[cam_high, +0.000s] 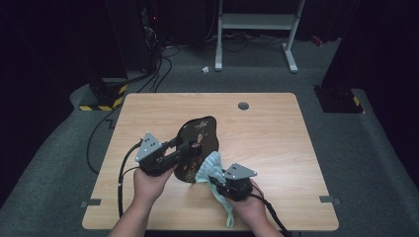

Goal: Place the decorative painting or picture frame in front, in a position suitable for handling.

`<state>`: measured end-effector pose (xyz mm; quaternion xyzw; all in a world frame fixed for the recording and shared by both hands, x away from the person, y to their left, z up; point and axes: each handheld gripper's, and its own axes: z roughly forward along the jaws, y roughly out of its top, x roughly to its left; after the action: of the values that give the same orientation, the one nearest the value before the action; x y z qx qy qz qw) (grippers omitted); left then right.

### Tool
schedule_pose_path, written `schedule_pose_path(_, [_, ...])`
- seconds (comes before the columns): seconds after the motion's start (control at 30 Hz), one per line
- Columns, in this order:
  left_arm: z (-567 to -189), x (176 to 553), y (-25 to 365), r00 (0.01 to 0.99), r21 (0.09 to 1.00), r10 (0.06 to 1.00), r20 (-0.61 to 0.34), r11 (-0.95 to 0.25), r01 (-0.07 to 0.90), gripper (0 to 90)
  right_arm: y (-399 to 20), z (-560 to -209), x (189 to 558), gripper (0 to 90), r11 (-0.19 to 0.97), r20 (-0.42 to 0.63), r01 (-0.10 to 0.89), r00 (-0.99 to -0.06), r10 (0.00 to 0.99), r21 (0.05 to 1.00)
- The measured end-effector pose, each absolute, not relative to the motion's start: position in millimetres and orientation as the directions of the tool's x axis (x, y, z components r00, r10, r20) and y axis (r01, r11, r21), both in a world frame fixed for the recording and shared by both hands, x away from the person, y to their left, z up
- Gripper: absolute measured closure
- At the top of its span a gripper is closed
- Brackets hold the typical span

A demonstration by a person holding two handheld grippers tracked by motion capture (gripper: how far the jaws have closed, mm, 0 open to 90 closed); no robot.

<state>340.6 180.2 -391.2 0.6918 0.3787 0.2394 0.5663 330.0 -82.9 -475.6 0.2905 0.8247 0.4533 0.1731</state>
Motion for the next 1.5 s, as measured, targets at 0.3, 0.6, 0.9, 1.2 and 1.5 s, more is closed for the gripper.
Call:
schedule_pose_path(0.3, [-396, 340, 178, 0.592, 0.976, 0.800, -0.100, -0.039, 0.216, 76.4, -63, -462, 329, 60.7, 0.403, -0.014, 0.286, -0.801, 0.599, 0.870])
schedule_pose_path(0.6, [-405, 338, 181, 0.591, 0.983, 0.797, -0.128, 0.021, 0.184, 77.3, -49, -449, 331, 60.7, 0.410, -0.030, 0.262, -0.812, 0.583, 0.874])
schedule_pose_path(0.9, [-406, 339, 180, 0.565, 0.981, 0.812, -0.150, 0.052, 0.186, 78.5, -24, -469, 330, 61.7, 0.513, -0.070, 0.264, -0.838, 0.541, 0.817])
schedule_pose_path(1.2, [-407, 340, 180, 0.567, 0.981, 0.810, -0.153, 0.055, 0.186, 78.6, -29, -520, 333, 62.7, 0.582, -0.047, 0.339, -0.836, 0.547, 0.740])
schedule_pose_path(1.5, [-405, 340, 180, 0.567, 0.979, 0.810, -0.149, 0.041, 0.200, 78.7, -10, -458, 318, 62.6, 0.526, -0.116, 0.223, -0.836, 0.536, 0.821])
